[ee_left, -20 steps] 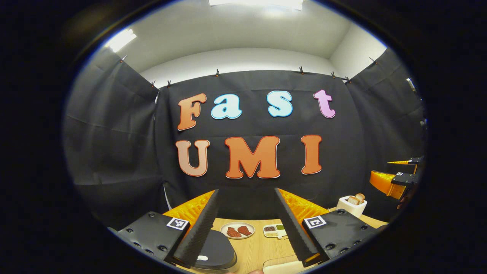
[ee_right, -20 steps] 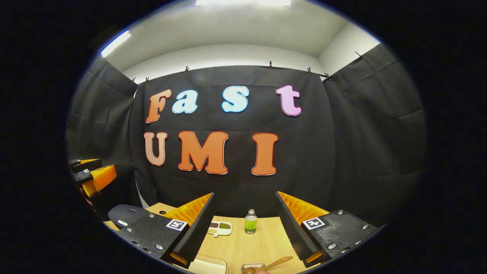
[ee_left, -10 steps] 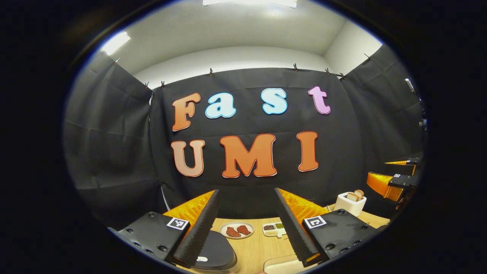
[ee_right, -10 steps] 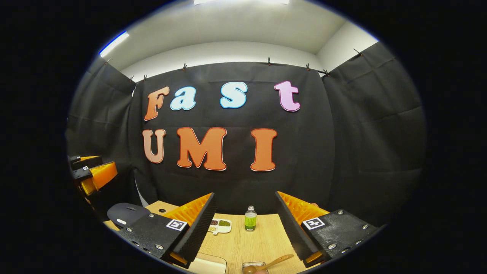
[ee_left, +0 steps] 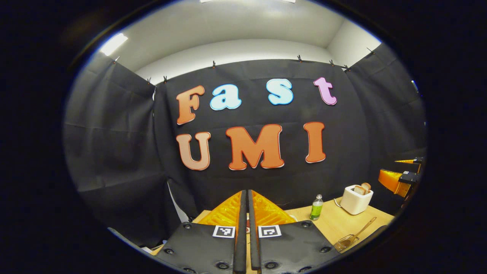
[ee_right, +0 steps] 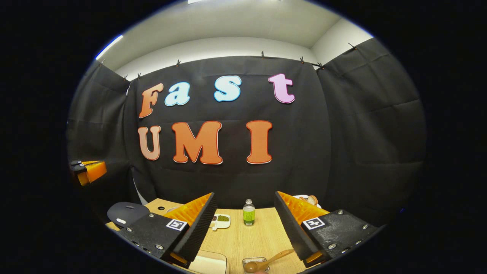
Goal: Close the left gripper, press the button to open the rice cooker; take a wooden spoon from the chopstick holder with the right hand, scoop a spoonful of rice and pour it into the rice cooker, then put the wooden spoon back into the chopstick holder.
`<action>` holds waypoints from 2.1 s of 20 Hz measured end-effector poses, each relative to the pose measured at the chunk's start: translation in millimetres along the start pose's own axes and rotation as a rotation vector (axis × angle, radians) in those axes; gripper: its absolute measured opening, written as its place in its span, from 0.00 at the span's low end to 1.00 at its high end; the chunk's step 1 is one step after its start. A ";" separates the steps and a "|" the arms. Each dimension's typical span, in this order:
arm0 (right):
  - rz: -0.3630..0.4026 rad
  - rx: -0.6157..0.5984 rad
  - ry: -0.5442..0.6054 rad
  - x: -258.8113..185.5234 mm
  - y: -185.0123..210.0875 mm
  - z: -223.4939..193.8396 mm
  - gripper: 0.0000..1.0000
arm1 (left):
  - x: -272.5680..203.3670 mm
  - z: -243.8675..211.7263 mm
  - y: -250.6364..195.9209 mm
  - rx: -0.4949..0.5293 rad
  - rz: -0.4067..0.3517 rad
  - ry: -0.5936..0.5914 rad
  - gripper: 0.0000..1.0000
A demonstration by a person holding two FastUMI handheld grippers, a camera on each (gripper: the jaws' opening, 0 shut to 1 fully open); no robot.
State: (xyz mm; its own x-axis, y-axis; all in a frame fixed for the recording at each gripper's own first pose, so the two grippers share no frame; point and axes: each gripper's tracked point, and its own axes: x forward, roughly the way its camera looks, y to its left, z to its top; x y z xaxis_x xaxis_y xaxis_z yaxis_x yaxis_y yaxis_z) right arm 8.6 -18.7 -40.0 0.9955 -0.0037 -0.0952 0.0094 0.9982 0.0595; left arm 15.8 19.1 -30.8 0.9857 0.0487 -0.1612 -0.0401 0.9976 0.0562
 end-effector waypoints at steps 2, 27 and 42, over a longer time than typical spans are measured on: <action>-0.014 -0.004 0.012 -1.3 -5.9 -5.2 0.94 | 8.6 -25.8 12.5 -0.019 0.006 0.109 0.05; -0.211 -0.036 0.216 -23.5 -67.3 -96.7 0.95 | -2.0 -257.1 90.9 -0.447 0.122 1.168 0.06; -0.252 0.121 0.441 -17.3 -96.4 -181.3 0.95 | -1.3 -236.8 91.9 -0.308 0.150 0.988 0.06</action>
State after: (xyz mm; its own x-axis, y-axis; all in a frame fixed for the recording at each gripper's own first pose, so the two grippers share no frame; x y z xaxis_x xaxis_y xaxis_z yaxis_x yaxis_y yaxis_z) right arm -26.7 -104.0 -224.2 0.8268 -0.1909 -0.5291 0.2801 0.9554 0.0930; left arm -27.9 122.3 -258.7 0.3998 0.0528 -0.9151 -0.3277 0.9406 -0.0889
